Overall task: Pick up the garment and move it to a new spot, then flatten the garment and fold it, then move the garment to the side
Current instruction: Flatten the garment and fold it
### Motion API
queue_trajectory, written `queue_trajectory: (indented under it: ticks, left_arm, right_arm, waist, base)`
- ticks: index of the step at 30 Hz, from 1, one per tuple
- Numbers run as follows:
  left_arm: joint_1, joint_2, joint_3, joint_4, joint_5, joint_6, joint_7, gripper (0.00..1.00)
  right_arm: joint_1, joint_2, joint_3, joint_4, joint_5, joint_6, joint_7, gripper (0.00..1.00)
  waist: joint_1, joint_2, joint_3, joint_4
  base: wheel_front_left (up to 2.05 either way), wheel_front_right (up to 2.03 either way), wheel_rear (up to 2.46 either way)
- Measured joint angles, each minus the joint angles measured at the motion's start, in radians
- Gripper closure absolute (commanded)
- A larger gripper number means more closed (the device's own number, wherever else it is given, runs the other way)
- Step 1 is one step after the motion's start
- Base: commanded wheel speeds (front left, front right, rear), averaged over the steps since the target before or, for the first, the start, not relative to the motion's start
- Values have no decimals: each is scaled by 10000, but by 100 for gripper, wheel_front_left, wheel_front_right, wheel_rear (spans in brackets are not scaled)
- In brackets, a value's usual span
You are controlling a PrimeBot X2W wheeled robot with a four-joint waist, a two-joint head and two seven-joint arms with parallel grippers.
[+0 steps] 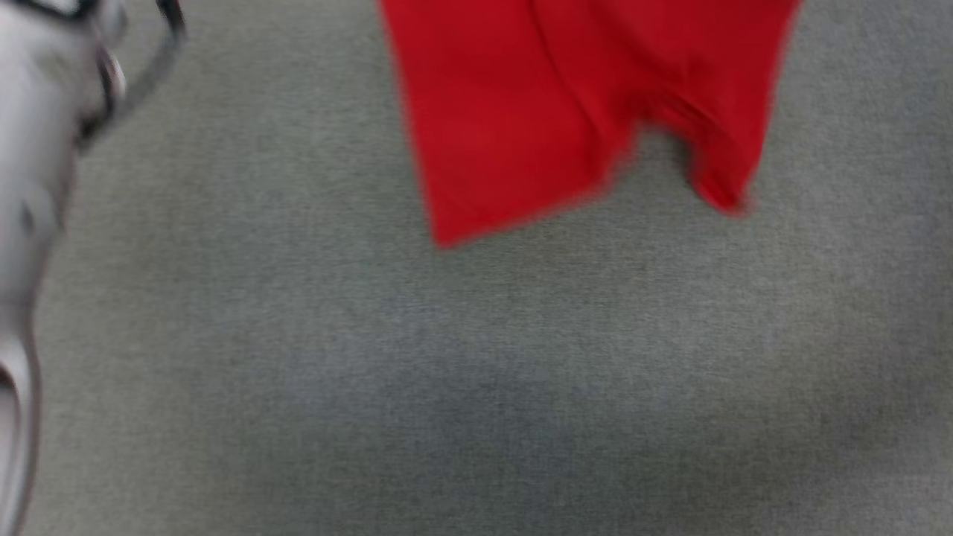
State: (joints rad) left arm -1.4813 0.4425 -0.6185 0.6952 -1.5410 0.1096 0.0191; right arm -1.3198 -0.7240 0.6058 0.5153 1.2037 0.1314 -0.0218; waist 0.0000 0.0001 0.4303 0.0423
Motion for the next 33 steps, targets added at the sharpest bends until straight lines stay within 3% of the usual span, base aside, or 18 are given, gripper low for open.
queue_trajectory:
  ticks: [3,6,12,16,19,33]
  left_arm:
    - [-1405,-343,198,926,407,-341,-892,100]
    - [-2295,-723,510,1532,621,-1093,-1996,100]
    - [-2377,-1373,464,2752,451,-1933,-1801,100]
    - [-1162,-1386,272,3022,222,-2224,-1078,100]
    - [147,-1333,54,2800,104,-2332,-662,100]
    - [6565,-474,-389,-502,-449,-2374,-1243,100]
  right_arm:
    - [-1648,711,-431,1239,-566,2,-499,100]
    - [-2682,1081,-677,2084,-991,0,-995,100]
    - [-2895,1172,-397,2640,-1300,0,-1007,100]
    - [-1619,907,190,2000,-1158,0,-738,100]
    - [-140,360,529,1402,-951,0,-640,100]
    - [5962,-1315,725,-1685,224,0,-441,100]
  waist:
    - [0,-1,121,-170]
    - [-1,0,131,-237]
    - [0,-1,-125,-64]
    - [0,-1,-362,88]
    - [0,0,-506,159]
    - [0,0,-1211,204]
  base:
    - [0,0,0]
    - [0,0,0]
    - [0,0,0]
    - [0,0,0]
    - [0,0,0]
    - [0,0,0]
